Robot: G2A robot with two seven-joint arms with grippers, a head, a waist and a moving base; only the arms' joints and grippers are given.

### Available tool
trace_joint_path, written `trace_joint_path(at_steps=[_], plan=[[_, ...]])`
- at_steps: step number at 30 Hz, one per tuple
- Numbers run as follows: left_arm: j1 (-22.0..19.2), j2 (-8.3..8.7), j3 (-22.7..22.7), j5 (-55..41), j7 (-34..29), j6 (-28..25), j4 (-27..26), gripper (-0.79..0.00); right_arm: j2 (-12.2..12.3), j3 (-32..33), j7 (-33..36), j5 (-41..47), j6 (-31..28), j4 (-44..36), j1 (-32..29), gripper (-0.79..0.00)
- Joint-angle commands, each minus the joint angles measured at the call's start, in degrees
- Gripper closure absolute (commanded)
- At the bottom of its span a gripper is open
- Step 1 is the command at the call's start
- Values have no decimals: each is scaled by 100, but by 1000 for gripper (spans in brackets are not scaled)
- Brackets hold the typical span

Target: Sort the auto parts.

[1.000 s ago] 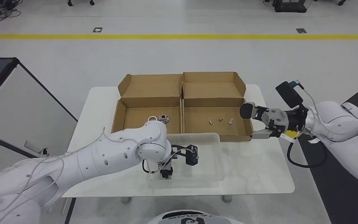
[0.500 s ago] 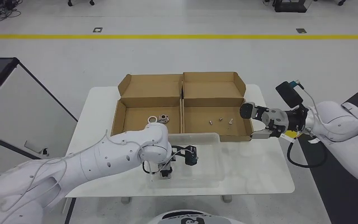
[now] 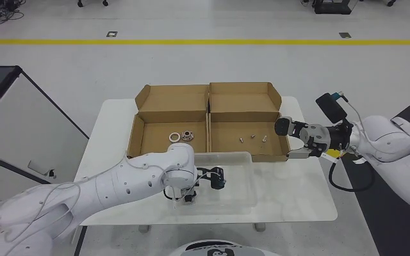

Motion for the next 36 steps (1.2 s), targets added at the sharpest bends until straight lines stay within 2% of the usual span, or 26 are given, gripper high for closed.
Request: trace_joint_path(at_steps=[1, 15, 27, 36], plan=[[25, -20, 0, 22, -17, 18, 17, -385, -4, 2, 0, -6, 0, 2, -2, -785], [30, -156, 0, -62, 308, -307, 71, -379, -4, 2, 0, -6, 0, 2, -2, -785], [-43, -67, 0, -183, 104, -103, 93, -360, -4, 2, 0, -6, 0, 2, -2, -785], [83, -119, 0, -143, 255, -254, 155, -342, -4, 2, 0, -6, 0, 2, -2, -785]])
